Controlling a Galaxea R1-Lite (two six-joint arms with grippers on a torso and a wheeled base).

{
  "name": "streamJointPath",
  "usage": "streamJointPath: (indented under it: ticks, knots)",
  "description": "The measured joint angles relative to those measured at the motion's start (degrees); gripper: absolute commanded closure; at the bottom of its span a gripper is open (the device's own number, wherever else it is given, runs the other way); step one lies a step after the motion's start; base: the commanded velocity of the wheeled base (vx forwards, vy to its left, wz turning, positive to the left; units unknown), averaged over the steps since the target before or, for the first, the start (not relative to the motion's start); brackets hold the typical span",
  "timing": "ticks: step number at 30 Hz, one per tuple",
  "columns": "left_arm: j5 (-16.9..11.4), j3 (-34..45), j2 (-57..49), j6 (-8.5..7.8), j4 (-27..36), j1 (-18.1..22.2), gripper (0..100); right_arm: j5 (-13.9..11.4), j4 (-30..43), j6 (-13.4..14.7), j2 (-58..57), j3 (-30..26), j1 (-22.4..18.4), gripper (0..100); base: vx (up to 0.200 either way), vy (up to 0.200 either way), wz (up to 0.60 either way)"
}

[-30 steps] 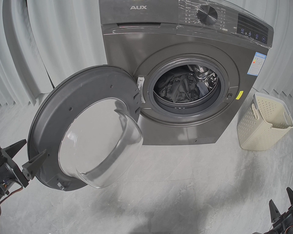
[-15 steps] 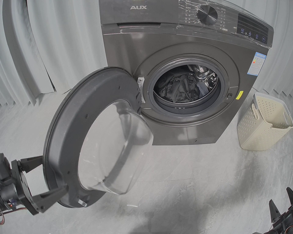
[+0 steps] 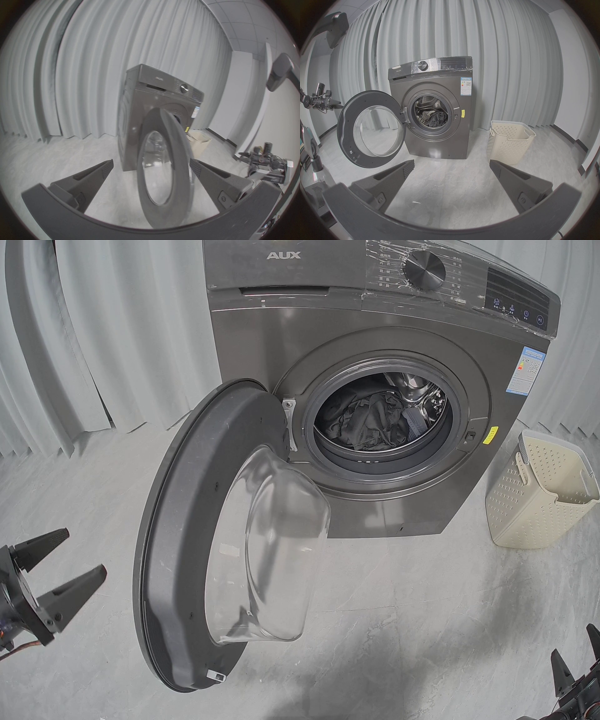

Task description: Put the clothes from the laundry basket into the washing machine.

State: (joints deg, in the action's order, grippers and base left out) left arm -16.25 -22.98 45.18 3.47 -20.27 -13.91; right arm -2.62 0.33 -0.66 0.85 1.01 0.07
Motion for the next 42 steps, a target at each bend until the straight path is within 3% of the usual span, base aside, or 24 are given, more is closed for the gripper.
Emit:
streamJointPath:
  ticks: [4,8,13,20,27,32,42]
  knots:
    - [1.08,-0.89,1.97,-0.11,-0.06,4.24,0,0.0,0.0,0.0,0.0,0.0,0.0,0,0.0,0.0,0.0]
    - [1.23,-0.56,4.4,-1.27,0.07,4.73,0,0.0,0.0,0.0,0.02,0.0,0.0,0,0.0,0.0,0.0]
    - [1.45,-0.06,8.16,-2.5,-0.04,0.68,0,0.02,0.02,0.0,0.02,0.0,0.0,0,0.0,0.0,0.0]
    - [2.38,-1.82,14.49,-2.47,-3.84,-4.8,0,0.0,0.02,0.0,0.02,0.0,-0.05,0,0.0,0.0,0.0]
    - [4.38,-4.85,21.19,-0.91,-9.75,-7.97,0,0.0,0.1,0.0,0.05,0.0,0.0,0,0.0,0.0,0.0]
    - [6.86,-7.73,25.41,0.29,-10.68,-12.35,0,0.0,0.11,-0.02,0.05,0.0,0.0,0,0.0,0.0,0.0]
    - [9.63,-11.61,34.32,1.15,-19.22,-18.05,0,0.0,0.11,0.0,0.07,0.0,0.0,0,0.0,0.0,0.0]
